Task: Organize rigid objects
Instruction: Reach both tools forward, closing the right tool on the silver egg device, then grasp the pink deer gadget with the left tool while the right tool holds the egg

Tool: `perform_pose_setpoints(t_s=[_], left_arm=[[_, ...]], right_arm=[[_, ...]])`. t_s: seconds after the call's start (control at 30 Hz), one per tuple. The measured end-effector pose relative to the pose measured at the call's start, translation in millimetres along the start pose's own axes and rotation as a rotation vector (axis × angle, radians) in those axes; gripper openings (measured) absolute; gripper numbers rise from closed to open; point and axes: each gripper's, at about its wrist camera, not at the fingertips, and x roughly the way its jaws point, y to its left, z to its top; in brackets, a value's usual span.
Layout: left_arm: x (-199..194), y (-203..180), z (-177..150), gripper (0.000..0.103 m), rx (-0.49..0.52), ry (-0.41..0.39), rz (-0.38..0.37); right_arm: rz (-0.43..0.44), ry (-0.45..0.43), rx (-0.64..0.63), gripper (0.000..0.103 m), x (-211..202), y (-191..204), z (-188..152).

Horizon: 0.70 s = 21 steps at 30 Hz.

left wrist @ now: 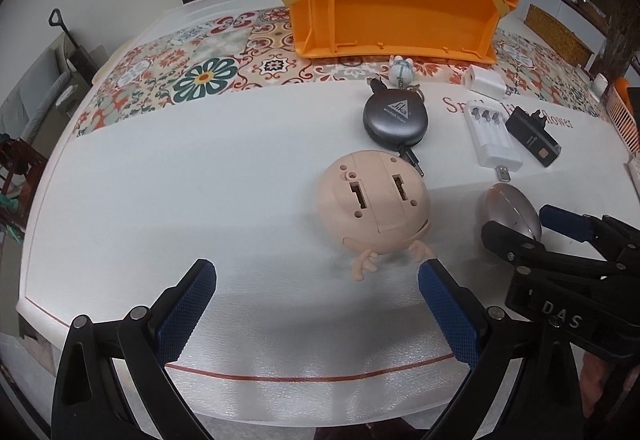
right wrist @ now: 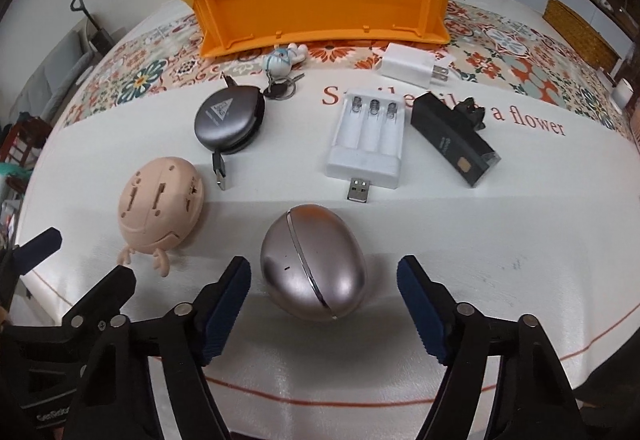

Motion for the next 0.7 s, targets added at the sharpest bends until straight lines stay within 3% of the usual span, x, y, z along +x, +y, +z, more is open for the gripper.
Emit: perform_pose_setpoints(t_s=[0.3,0.4,0.7], left_arm=[[5,-2,-1,0.103,-0.002,0.004,-0.006],[6,-2,-1,0.103,-0.003,0.005,-0.006],[1,-4,7,0.103,-0.005,-0.019,-0.023]], right_arm=[[-0.015,-0.001,-0.022,0.063,11,4,-2],[-0.007,-0.01,-0.035,0.055,10,6,-2],[0.01,0.002,0.01,0.055,4,-3,-4]])
